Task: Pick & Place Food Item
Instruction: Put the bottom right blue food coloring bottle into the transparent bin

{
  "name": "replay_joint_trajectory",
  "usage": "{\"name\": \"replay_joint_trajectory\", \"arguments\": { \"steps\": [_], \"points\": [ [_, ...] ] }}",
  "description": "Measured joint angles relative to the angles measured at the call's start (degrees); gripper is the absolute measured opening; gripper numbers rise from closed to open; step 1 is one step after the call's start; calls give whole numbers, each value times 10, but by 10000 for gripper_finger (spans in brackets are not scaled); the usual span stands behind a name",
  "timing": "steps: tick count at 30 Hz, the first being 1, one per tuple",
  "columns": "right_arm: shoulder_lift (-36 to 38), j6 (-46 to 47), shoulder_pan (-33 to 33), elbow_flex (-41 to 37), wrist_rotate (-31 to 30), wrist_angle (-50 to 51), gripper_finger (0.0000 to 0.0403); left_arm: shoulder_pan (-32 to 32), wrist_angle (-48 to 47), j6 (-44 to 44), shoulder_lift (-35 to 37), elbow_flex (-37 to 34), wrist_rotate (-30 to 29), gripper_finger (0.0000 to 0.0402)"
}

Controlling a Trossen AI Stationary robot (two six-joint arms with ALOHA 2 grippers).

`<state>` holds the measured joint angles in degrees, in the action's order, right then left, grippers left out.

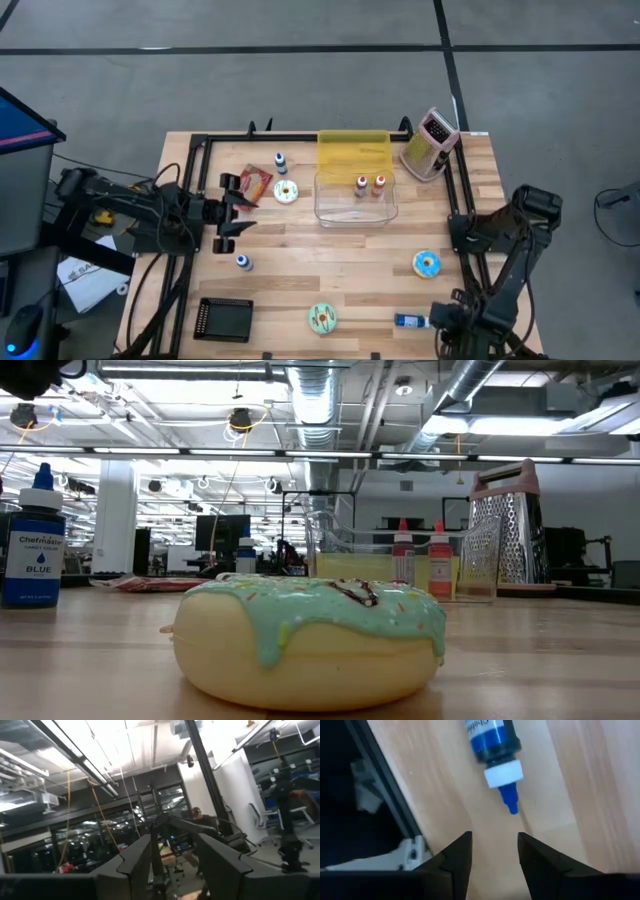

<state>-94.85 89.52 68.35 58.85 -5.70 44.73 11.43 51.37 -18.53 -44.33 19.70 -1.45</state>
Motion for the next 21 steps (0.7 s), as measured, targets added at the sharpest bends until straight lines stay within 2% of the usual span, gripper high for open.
{"name": "replay_joint_trajectory", "arguments": {
  "steps": [6,12,21],
  "points": [
    [-25,-79,9,0,-64,0,179,19,20,10,-21,0,1,153],
    [-50,-89,10,0,-64,-3,201,29,31,13,-35,0,1,154],
    [-76,-89,1,-3,-77,-3,186,30,32,23,-35,0,5,154]
  ]
}}
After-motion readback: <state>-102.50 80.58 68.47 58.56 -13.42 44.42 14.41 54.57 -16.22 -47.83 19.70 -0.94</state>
